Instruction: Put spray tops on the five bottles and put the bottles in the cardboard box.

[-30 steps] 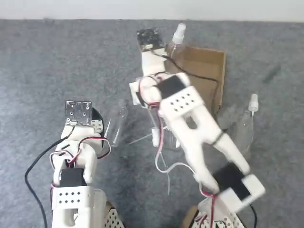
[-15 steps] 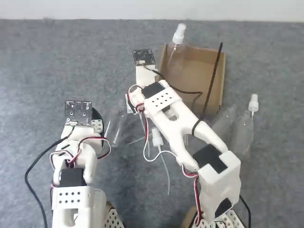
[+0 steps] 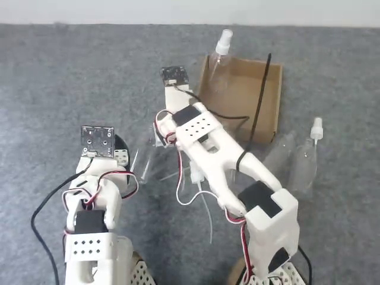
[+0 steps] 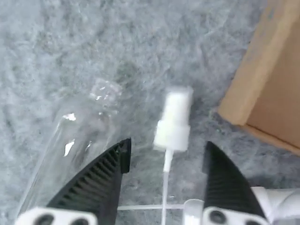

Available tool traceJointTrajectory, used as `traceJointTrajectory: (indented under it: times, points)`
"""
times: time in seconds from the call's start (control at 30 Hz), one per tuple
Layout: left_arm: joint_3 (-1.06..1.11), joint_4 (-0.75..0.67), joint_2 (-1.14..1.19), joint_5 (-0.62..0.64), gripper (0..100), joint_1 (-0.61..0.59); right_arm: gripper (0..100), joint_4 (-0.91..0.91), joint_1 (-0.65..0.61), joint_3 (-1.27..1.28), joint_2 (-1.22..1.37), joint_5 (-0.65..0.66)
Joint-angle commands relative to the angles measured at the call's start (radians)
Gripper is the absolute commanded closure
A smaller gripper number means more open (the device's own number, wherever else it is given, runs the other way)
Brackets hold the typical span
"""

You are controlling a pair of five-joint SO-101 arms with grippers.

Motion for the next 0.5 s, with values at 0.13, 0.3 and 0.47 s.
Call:
traceJointTrajectory:
  times: [0.13,0.3,0.47]
  points:
    - [-0.008,-0.029,0.006,-0.005,96,0.003,76.4,0.182,0.015,-0.166,-0.061,0.048]
    - [-0.008,-0.029,0.006,-0.005,96,0.002,76.4,0.496,0.091,-0.364,-0.186,0.169]
    - [-0.008,-0.029,0.006,-0.006,96,0.003,76.2,0.728,0.209,-0.423,-0.34,0.293]
